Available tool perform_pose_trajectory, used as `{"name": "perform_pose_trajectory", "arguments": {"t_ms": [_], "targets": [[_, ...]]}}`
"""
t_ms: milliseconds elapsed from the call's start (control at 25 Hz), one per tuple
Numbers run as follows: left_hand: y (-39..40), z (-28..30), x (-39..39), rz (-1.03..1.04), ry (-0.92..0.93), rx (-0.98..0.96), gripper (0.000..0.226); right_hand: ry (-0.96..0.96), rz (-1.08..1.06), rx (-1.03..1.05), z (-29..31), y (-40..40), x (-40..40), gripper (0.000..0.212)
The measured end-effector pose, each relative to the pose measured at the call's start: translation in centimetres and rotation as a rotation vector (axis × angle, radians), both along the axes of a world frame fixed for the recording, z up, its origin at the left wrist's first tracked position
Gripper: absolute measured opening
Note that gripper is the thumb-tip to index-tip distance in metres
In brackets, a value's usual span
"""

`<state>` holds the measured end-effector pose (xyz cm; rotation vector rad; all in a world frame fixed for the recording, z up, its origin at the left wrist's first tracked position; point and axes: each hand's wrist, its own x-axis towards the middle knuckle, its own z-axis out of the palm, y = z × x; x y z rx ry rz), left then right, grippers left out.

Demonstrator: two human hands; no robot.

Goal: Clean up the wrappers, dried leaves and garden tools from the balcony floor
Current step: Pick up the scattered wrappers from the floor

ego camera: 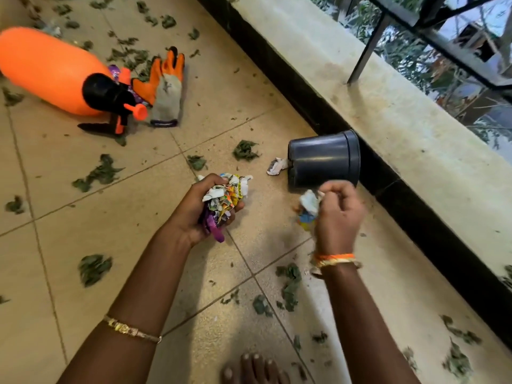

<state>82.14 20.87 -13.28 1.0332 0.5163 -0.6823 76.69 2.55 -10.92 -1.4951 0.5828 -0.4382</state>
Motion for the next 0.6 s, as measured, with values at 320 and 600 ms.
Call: {"name": "perform_pose_trajectory", "arguments": {"t_ms": [320,600], "targets": [[3.2,0.7,-1.4,0.172,-0.017,0.026,0.021,0.392,0.646,-1.077,-5.6,5.2,6.8,0.04],[2.8,1.0,-2.3,0.153,-0.021,0.027,0.031,0.644,0.605,-1.219,-6.6,5.2,8.3,0.06]]}}
